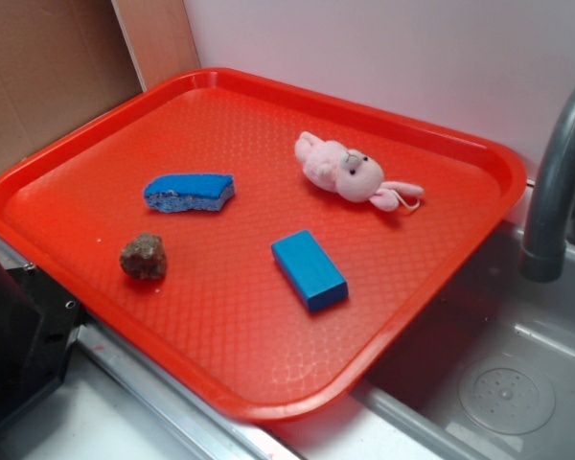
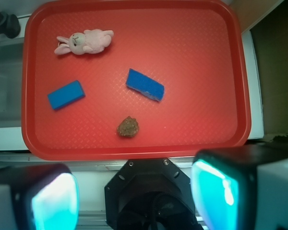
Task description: Grab the pink bunny.
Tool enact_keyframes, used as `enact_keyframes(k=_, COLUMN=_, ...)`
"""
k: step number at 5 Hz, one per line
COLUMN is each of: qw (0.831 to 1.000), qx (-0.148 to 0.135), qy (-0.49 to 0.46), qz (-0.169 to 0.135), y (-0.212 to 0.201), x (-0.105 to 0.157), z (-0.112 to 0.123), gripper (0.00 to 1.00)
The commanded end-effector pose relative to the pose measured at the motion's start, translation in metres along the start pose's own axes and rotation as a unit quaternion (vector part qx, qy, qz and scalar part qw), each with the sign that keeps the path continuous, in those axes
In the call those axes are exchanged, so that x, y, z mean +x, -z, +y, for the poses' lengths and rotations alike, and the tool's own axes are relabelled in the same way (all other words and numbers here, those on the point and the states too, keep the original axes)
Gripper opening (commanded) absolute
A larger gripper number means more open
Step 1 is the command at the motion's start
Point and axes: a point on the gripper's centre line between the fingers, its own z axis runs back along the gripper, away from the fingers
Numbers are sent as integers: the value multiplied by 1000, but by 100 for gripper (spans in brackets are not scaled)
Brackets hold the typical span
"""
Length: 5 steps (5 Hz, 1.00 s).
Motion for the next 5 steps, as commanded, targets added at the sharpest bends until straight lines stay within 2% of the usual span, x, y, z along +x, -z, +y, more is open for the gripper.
enact_keyframes(k=1, qw=1000, qx=0, qy=0, qz=0, y=0, x=0, z=0, gripper=100)
enact_keyframes(k=2, qw=991, qx=35, qy=128, qz=-4, y=14, x=47, z=-1, gripper=100)
enact_keyframes(k=3, qw=967, qx=35, qy=251, qz=-20, y=39, x=65, z=-21, gripper=100)
enact_keyframes(k=4, qw=930, qx=7, qy=363, qz=-62, y=65, x=86, z=-39, gripper=100)
enact_keyframes(k=5, qw=925, qx=-24, qy=371, qz=-72, y=82, x=85, z=-53, gripper=100)
